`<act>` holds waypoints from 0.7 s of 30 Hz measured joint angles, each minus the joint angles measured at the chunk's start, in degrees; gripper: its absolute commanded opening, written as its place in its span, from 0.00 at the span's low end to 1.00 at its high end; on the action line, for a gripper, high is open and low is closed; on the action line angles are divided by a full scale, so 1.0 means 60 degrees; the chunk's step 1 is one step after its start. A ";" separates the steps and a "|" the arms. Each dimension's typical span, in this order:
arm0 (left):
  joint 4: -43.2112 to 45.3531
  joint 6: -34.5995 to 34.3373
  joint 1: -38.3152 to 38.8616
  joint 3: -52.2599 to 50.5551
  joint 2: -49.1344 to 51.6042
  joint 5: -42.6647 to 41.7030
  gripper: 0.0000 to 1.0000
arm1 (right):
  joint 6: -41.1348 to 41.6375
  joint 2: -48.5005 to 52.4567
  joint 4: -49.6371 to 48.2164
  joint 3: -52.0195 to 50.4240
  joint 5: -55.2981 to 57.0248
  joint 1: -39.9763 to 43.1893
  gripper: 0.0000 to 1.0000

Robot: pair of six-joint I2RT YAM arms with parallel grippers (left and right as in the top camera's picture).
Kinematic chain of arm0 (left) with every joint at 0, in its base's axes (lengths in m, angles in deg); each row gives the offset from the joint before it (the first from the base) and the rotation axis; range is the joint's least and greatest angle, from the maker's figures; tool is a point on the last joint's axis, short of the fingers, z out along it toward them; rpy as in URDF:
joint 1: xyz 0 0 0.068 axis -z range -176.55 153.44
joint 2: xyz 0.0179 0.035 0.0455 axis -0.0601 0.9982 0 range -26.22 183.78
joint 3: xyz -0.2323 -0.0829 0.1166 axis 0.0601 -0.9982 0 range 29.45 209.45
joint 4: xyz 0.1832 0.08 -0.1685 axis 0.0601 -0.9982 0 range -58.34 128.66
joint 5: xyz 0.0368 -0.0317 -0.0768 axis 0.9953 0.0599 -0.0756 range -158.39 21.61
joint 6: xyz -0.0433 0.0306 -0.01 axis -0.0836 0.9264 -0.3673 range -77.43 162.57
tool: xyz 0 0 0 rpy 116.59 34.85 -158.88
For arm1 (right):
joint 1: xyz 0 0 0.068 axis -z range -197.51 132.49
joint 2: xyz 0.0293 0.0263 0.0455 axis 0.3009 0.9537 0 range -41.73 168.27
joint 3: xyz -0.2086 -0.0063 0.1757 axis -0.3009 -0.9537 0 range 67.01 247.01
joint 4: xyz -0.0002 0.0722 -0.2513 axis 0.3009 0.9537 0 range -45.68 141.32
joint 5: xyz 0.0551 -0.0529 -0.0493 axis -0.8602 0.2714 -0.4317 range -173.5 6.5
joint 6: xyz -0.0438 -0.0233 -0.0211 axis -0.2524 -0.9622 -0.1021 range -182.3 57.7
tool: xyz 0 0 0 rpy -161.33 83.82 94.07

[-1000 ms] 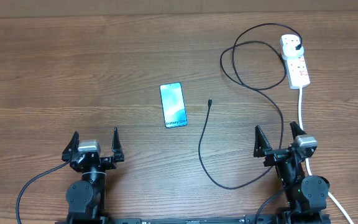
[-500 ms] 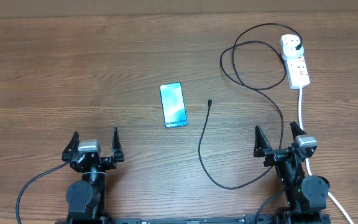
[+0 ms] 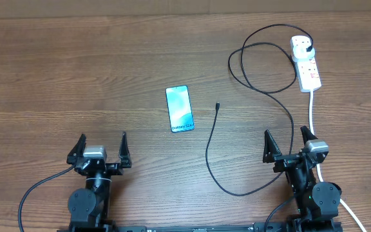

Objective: Plug charger to phone and switch on socket

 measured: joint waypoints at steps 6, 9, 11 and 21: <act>0.0131 -0.0517 0.0000 0.0000 0.0000 -0.0685 0.99 | 0.0000 0.0000 -0.0011 0.0000 0.0004 0.0000 1.00; -0.0004 -0.0750 0.0000 0.0044 0.0000 -0.0812 1.00 | 0.0004 0.0000 -0.0007 0.0000 0.0004 0.0000 1.00; -0.0335 -0.0809 0.0000 0.0200 0.0004 -0.0860 1.00 | 0.0000 0.0000 -0.0004 0.0000 0.0000 0.0000 1.00; -0.3781 -0.0386 0.0000 0.4098 0.1807 -0.1096 0.99 | 0.0000 0.0000 -0.0011 0.0000 0.0004 0.0000 1.00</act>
